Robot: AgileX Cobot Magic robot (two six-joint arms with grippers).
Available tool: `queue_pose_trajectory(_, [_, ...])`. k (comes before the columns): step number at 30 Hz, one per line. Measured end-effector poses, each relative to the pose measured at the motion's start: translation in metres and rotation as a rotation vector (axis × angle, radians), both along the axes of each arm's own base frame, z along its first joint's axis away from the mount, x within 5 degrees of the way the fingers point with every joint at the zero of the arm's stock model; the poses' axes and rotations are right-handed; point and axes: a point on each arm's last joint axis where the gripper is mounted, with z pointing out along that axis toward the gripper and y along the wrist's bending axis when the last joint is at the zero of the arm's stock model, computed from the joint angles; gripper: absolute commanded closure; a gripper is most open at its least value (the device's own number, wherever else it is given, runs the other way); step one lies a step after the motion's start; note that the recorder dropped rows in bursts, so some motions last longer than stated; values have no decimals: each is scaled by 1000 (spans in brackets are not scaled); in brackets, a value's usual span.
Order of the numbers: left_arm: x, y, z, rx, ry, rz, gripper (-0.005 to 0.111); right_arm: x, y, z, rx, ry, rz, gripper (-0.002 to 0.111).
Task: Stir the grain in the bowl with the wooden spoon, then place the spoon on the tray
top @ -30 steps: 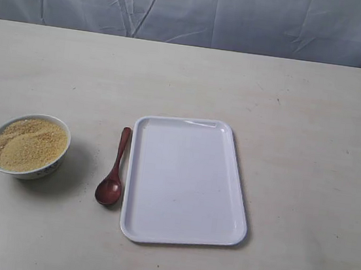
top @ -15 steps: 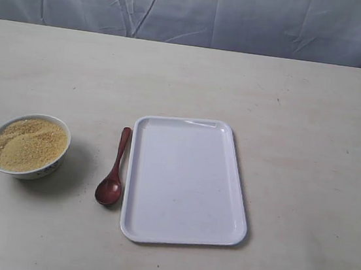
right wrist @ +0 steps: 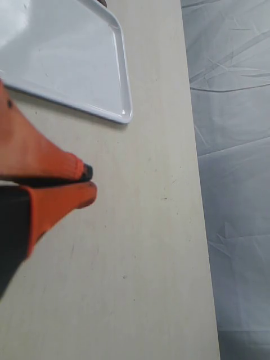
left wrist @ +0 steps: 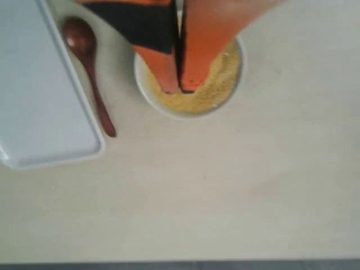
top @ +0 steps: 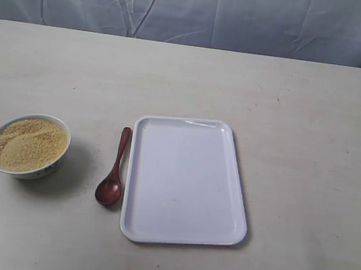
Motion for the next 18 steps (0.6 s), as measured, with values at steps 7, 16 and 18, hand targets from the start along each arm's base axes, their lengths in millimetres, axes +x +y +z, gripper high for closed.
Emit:
queue_pose_trajectory(7, [53, -23, -19, -39, 218, -101, 107, 0, 0, 0, 0, 0, 0, 108])
queue_pose_trajectory(16, [84, -105, -36, 94, 286, -202, 107, 0, 0, 0, 0, 0, 0, 108])
queue_pose_trajectory(18, [90, -123, -45, 149, 290, -213, 107, 0, 0, 0, 0, 0, 0, 108])
